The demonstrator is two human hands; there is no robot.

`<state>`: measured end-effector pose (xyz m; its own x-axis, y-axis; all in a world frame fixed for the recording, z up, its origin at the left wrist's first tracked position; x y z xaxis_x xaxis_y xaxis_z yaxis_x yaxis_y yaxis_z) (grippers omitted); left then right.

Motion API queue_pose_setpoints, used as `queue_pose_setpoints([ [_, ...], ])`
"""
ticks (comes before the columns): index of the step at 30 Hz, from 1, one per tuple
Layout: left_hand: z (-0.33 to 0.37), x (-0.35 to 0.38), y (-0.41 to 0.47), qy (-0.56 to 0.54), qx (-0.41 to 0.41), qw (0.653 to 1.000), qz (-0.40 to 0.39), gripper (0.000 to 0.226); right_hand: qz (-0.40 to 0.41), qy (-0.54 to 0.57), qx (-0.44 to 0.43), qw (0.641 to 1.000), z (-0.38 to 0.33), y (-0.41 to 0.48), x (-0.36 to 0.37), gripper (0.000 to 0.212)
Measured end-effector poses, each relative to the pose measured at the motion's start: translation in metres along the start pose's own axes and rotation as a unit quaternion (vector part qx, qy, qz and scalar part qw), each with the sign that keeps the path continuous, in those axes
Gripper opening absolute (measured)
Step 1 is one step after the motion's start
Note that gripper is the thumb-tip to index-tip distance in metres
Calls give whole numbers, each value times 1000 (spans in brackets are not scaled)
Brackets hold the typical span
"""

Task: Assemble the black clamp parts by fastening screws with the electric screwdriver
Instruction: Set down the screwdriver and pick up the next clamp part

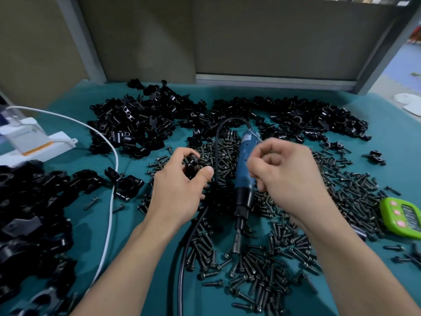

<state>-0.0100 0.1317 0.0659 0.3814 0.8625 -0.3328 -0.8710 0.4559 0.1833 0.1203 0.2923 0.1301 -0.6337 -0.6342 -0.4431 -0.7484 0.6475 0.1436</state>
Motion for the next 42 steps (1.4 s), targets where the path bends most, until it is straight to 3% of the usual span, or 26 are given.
queue_pose_setpoints([
  [3, -2, 1, 2, -66, -19, 998, -8, 26, -19, 139, -1, 990, -16, 20, 20, 20],
  [7, -1, -1, 7, -144, -19, 989, -36, 27, -56, 230, 38, 971, -11, 23, 44, 30],
  [13, 4, 6, 10, -184, -29, 979, -83, 26, -32, 260, 47, 964, 8, 15, 46, 15],
  [18, 6, 9, 5, -221, -70, 967, -109, 17, -31, 264, 62, 962, 15, 17, 42, 30],
  [25, 2, 9, 5, -200, -58, 972, -105, 22, -95, 310, 22, 946, 11, 16, 44, 18],
  [35, 6, 6, 8, -218, -25, 970, -104, 18, -86, 195, -16, 977, 14, 17, 44, 14],
  [42, 8, 7, 5, -183, 29, 979, -87, 20, -16, -26, -55, 998, 10, 13, 45, 32],
])
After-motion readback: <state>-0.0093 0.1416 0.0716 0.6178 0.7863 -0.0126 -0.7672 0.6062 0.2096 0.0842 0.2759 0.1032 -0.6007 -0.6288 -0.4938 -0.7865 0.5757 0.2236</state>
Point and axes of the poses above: each hand's wrist, its own y-axis towards the middle knuckle, its own x-axis out of the palm, z = x × y, the point moved 4 cm from there along y, towards the middle knuckle, and after that the axes turned 1 degree about z, right-handed, at the moved point
